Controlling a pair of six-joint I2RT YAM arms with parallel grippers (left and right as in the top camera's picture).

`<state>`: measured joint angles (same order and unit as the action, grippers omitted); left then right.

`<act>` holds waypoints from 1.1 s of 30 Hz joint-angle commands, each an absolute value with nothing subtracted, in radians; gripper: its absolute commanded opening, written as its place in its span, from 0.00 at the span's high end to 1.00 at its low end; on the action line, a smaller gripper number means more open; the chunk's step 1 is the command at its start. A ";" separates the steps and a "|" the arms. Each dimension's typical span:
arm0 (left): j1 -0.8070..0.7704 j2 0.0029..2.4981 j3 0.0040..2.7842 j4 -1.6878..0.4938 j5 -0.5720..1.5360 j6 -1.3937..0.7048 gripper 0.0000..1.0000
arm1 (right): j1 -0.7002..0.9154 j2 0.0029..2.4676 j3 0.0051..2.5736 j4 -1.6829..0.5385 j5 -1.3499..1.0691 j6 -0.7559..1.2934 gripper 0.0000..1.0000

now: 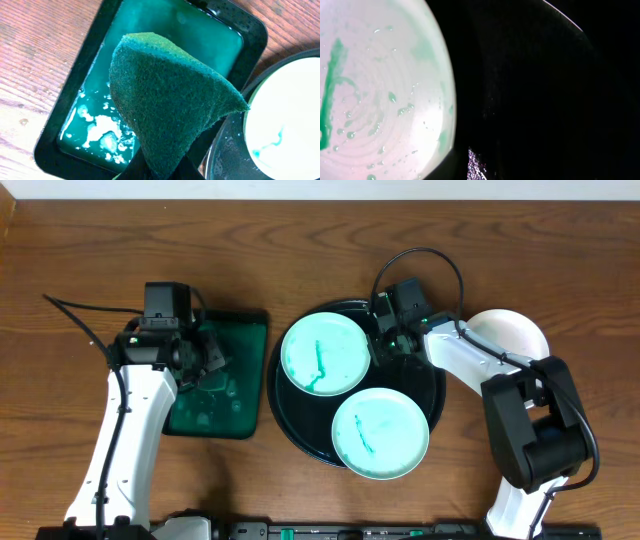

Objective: Clean dirty plates on tray and stack at the side
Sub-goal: 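Dip the sponge in the basin with the left gripper, then grip the pale green plate rim with the right gripper, then scrub the pale green plate with the sponge in the left gripper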

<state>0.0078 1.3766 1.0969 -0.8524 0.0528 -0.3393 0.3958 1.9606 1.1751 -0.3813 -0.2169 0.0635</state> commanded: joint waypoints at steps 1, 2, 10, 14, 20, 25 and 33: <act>0.001 1.379 1.111 -0.851 0.060 -0.329 0.93 | 0.392 1.925 1.176 -0.398 -0.217 0.071 0.82; 0.001 1.379 1.111 -0.849 0.060 -0.323 0.93 | 0.392 1.903 1.176 -0.401 -0.215 0.058 0.82; 0.001 1.379 1.111 -0.832 0.049 -0.315 0.93 | 0.415 1.793 1.176 -0.407 -0.283 0.002 0.75; 0.000 1.379 1.111 -0.834 0.064 -0.315 0.93 | 0.440 1.837 1.176 -0.403 -0.269 0.002 0.61; -0.001 1.379 1.111 -0.832 0.073 -0.315 0.93 | 0.450 1.959 1.176 -0.377 -0.208 0.044 0.64; -0.052 1.379 1.111 -0.810 0.094 -0.315 0.93 | 0.439 1.972 1.176 -0.396 -0.224 0.059 0.99; -0.237 1.472 1.111 -0.633 0.142 -0.418 0.93 | 0.444 1.954 1.176 -0.412 -0.265 0.080 0.99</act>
<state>-0.1802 1.4117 1.0973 -0.6586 0.1097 -0.3511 0.4351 1.9621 1.1835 -0.3927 -0.2626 0.0563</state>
